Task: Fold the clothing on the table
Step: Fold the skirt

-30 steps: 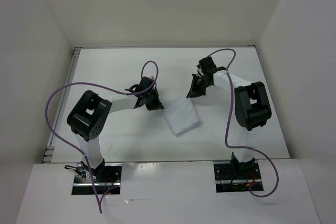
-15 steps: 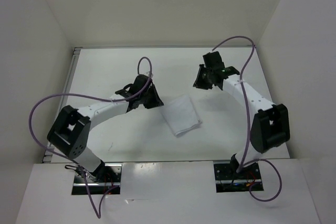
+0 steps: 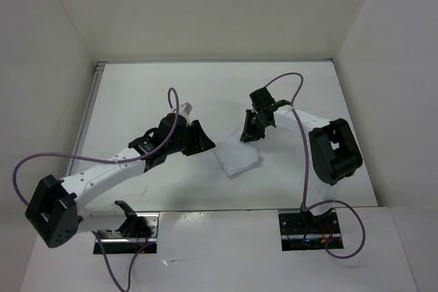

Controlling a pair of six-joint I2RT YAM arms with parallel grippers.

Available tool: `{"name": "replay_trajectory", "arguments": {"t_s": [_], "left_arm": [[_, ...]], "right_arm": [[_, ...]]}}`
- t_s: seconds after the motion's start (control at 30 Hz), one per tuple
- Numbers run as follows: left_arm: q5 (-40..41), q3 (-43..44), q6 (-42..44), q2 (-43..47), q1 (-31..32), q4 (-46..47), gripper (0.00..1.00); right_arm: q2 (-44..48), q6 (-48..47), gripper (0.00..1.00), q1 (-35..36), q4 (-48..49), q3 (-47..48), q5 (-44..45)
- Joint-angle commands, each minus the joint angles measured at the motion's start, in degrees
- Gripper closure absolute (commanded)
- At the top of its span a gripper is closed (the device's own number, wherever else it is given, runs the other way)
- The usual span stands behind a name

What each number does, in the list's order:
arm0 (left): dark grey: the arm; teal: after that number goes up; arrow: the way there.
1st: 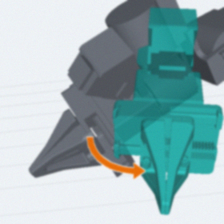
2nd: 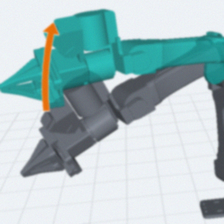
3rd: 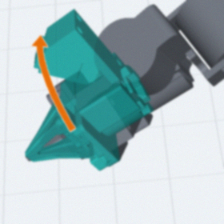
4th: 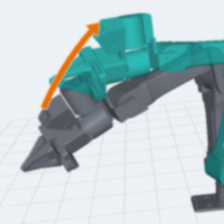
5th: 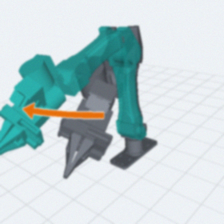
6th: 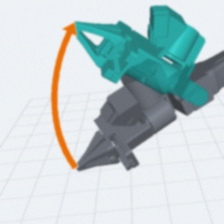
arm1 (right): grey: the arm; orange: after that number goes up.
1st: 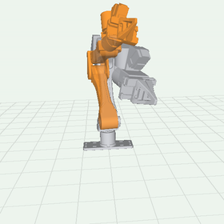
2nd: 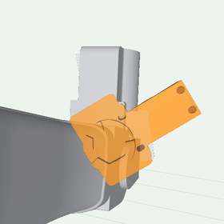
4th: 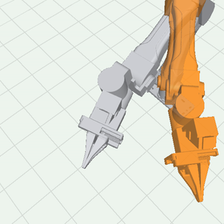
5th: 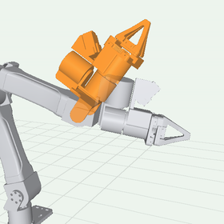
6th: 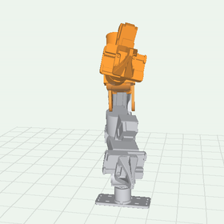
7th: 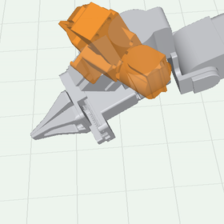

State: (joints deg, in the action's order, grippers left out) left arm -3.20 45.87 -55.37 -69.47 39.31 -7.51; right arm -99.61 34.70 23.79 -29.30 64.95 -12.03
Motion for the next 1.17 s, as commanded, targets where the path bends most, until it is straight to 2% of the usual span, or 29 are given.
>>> {"name": "replay_trajectory", "arguments": {"t_s": [0.0,0.23,0.3,0.4,0.43,0.47,0.53,0.57,0.6,0.63,0.67,0.77,0.87,1.0,1.13], "left_arm": [[1.4,-2.0,-1.7,3.8,0.7,1.4,0.45],[1.4,-5.4,-2.3,8.8,1.2,1.4,0.37],[1.4,-6.2,-2.3,10.4,1.2,1.4,0.27],[1.4,-7.6,-1.6,12.9,1.7,1.4,0.26],[1.4,-7.6,-1.6,13.8,1.7,0.7,0.21],[2.1,-8.3,-0.9,14.9,2.3,0.7,0.21],[2.1,-10.0,-0.9,18.9,2.4,0.7,0.20],[2.6,-10.9,-0.9,22.2,2.4,0.7,0.20],[2.6,-11.8,-1.4,23.9,2.4,0.7,0.18],[3.3,-13.0,-2.0,25.6,2.4,0.1,0.18],[4.1,-15.5,-3.4,28.9,2.4,0.1,0.18],[4.7,-17.8,-4.5,33.8,2.9,-1.3,0.18],[5.7,-17.8,-5.1,35.8,2.9,-4.8,0.18],[5.8,-17.8,-5.1,38.4,2.9,-5.9,0.18],[3.1,-22.4,-6.4,40.6,2.9,-7.0,0.18]], "right_arm": [[-1.0,1.0,0.75,-0.5,2.0,-1.2,1.7],[-2.3,3.3,0.75,-0.5,2.0,-6.6,6.7],[-2.3,4.0,0.75,-0.5,1.4,-7.1,7.9],[0.5,5.2,0.77,-0.5,0.7,-7.1,7.9],[2.8,5.2,0.77,0.6,0.1,-7.1,8.4],[9.7,6.4,0.77,1.5,0.1,-7.6,8.4],[18.4,7.5,0.70,5.1,-2.4,-8.2,12.0],[27.8,9.0,0.68,6.3,-3.4,-8.7,13.4],[32.6,9.9,0.64,7.2,-4.3,-9.4,14.3],[37.1,10.4,0.63,7.8,-4.8,-10.4,14.3],[45.4,11.9,0.63,7.8,-6.8,-12.3,14.3],[56.2,14.0,0.62,7.8,-11.8,-15.9,14.3],[70.3,16.0,0.57,7.8,-12.6,-17.9,14.3],[76.4,16.5,0.53,7.8,-11.2,-18.5,17.8],[76.9,16.5,0.50,8.3,-11.2,-19.1,17.2]]}}
